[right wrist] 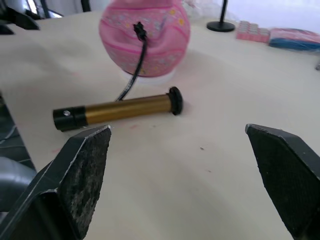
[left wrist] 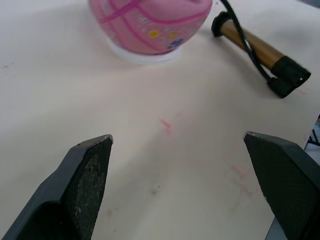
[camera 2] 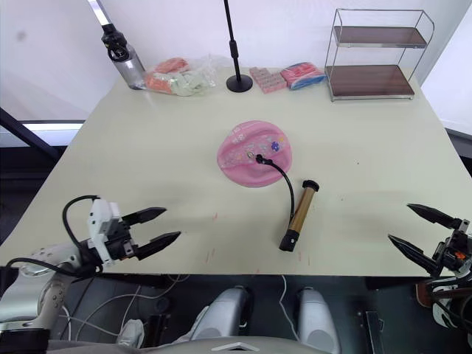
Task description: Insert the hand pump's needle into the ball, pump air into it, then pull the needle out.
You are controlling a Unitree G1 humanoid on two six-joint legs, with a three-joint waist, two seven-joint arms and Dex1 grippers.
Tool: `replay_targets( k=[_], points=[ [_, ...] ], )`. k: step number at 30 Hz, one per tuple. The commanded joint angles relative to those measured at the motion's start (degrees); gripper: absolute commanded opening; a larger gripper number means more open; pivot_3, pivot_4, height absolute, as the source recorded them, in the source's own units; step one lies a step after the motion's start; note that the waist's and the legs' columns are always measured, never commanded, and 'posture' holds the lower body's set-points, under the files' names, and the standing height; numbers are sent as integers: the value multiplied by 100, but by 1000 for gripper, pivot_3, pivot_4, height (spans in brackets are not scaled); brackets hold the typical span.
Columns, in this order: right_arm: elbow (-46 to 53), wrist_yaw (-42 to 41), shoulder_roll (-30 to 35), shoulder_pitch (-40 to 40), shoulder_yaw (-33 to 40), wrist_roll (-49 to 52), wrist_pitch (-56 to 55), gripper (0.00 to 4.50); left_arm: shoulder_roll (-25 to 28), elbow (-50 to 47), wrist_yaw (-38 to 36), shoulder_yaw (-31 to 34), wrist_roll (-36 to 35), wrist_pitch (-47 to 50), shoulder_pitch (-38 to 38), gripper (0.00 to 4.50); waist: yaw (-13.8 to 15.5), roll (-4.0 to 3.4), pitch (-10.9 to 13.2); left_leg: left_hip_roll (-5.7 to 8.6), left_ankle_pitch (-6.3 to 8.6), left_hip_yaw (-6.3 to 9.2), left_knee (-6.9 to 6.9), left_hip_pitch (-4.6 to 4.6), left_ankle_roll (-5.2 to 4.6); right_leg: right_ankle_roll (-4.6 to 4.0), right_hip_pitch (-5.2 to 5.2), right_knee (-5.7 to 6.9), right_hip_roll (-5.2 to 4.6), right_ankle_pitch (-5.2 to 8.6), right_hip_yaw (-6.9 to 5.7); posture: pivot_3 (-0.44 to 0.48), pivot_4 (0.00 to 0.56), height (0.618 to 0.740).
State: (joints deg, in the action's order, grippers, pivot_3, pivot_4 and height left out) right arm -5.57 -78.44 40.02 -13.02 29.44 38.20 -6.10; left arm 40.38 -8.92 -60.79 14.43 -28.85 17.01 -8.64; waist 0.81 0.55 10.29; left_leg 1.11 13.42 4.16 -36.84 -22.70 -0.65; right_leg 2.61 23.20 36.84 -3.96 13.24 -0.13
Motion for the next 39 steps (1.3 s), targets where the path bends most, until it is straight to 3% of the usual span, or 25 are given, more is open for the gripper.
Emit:
replay_targets(
  k=[1, 10, 12, 18, 26, 39],
  points=[
    [404, -57, 35, -104, 10, 192, 231, 4500, -104, -672, 544, -313, -38, 553, 249, 4448, 0, 0, 0, 0, 0, 0, 0, 0, 0, 0, 0, 0, 0, 0, 0, 0, 150, 740],
    [851, -56, 70, -82, -31, 291, 560, 4500, -601, -1515, 1545, -1615, 139, 1738, 1106, 4448, -15, 0, 0, 2, 0, 0, -21, 0, 0, 22, -6, 7, 10, -14, 1, 0, 150, 740],
    [942, -56, 73, -80, -57, 286, 591, 4500, -624, -1682, 1760, -2171, 458, 2034, 1380, 4448, -9, 0, 0, 0, 0, 1, -23, -1, 0, 22, -6, 8, 14, -15, 1, 0, 150, 740],
    [1169, 39, 10, -114, -80, 303, 670, 4500, -1181, -1918, 2550, -2784, 677, 2832, 2053, 4448, -6, 2, 0, 2, 0, 9, -37, -6, 0, 34, -11, 12, 19, -15, -1, 0, 150, 740],
    [1288, 47, -35, -113, -144, 303, 712, 4500, -2001, -1910, 3194, -3161, 641, 3644, 2550, 4448, -4, 1, 0, 4, 0, 8, -40, -5, 0, 36, -11, 15, 21, -15, 2, 0, 150, 740],
    [1469, -29, -15, -104, -256, 287, 744, 4500, -2686, -1223, 3889, -3871, 1167, 4238, 3221, 4448, -1, 1, 0, 22, 0, 8, -47, -6, 0, 37, -12, 22, 24, -15, 3, 0, 150, 740]
  ],
)
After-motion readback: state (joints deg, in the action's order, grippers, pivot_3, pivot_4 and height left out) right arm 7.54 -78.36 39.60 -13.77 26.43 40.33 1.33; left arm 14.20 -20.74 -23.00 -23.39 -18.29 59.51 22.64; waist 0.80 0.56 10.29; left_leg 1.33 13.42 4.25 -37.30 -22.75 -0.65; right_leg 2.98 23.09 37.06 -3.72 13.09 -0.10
